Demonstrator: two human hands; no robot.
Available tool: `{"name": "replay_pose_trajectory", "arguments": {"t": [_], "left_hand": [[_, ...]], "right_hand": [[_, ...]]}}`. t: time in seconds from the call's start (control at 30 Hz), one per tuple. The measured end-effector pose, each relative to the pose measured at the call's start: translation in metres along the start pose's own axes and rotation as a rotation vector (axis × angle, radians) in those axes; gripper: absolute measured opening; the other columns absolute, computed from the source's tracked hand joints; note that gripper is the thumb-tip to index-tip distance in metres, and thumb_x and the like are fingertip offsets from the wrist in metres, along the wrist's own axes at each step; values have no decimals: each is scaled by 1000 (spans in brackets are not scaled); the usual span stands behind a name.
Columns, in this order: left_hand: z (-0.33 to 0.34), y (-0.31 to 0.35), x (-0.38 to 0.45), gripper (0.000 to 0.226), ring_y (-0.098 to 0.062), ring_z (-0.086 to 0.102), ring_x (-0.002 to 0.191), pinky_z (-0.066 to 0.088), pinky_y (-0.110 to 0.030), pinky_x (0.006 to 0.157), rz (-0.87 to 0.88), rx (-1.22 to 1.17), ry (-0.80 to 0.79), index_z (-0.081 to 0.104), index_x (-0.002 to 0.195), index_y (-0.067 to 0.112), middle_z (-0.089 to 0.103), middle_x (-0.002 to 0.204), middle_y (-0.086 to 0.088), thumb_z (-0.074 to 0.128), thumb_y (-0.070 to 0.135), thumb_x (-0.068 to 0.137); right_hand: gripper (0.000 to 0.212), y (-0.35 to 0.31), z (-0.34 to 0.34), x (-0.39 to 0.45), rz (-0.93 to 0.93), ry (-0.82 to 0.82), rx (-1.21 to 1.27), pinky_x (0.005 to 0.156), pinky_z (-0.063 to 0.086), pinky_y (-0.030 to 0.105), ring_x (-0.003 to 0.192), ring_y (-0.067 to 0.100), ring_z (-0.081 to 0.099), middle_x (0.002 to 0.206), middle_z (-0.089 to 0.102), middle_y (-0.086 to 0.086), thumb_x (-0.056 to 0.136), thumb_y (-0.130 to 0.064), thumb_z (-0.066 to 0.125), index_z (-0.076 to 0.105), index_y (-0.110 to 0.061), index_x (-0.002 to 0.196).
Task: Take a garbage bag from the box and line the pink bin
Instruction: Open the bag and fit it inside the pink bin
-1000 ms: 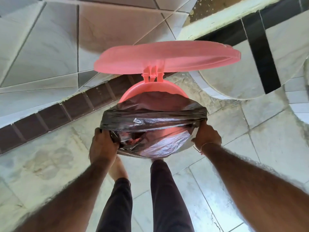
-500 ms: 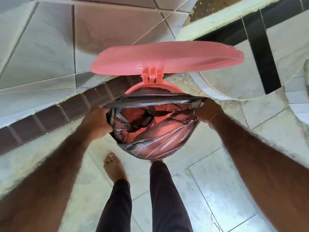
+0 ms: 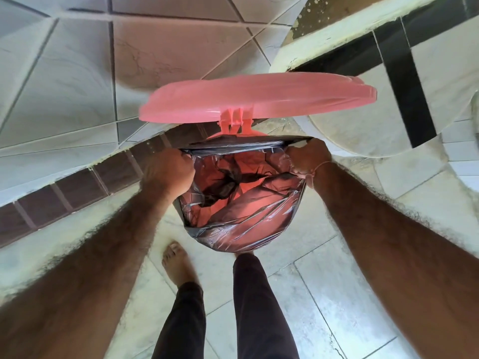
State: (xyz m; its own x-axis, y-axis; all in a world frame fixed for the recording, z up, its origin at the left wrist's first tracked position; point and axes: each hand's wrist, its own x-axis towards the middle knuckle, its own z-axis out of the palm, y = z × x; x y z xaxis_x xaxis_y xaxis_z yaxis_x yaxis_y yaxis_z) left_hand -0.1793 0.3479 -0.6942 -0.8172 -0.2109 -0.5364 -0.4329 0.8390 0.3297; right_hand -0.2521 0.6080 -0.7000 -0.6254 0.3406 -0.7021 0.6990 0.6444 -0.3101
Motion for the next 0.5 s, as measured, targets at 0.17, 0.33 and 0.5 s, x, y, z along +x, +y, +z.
{"name": "replay_pose_trajectory", "arguments": {"t": [0.17, 0.33, 0.5], "left_hand": [[10, 8, -3, 36, -40, 63, 87, 44, -34, 70, -62, -65, -6, 65, 84, 5, 68, 98, -25, 39, 29, 90], [17, 12, -2, 33, -34, 63, 88, 42, -29, 68, -64, -160, 14, 60, 108, 17, 67, 107, -15, 37, 31, 90], [15, 19, 7, 29, -20, 61, 77, 42, -29, 69, -49, -411, 56, 53, 116, 18, 65, 100, -6, 45, 32, 93]], "right_hand": [[49, -17, 12, -14, -137, 47, -66, 93, 52, 38, 104, 31, 64, 111, 69, 7, 67, -42, 69, 62, -18, 109], [32, -28, 19, -14, -362, 55, -125, 93, 43, 28, 112, 30, 58, 120, 66, 12, 84, -21, 57, 65, -10, 113], [23, -29, 16, -3, -351, -39, -98, 80, 51, 43, 94, 40, 64, 87, 66, 17, 87, -23, 55, 68, -4, 86]]}}
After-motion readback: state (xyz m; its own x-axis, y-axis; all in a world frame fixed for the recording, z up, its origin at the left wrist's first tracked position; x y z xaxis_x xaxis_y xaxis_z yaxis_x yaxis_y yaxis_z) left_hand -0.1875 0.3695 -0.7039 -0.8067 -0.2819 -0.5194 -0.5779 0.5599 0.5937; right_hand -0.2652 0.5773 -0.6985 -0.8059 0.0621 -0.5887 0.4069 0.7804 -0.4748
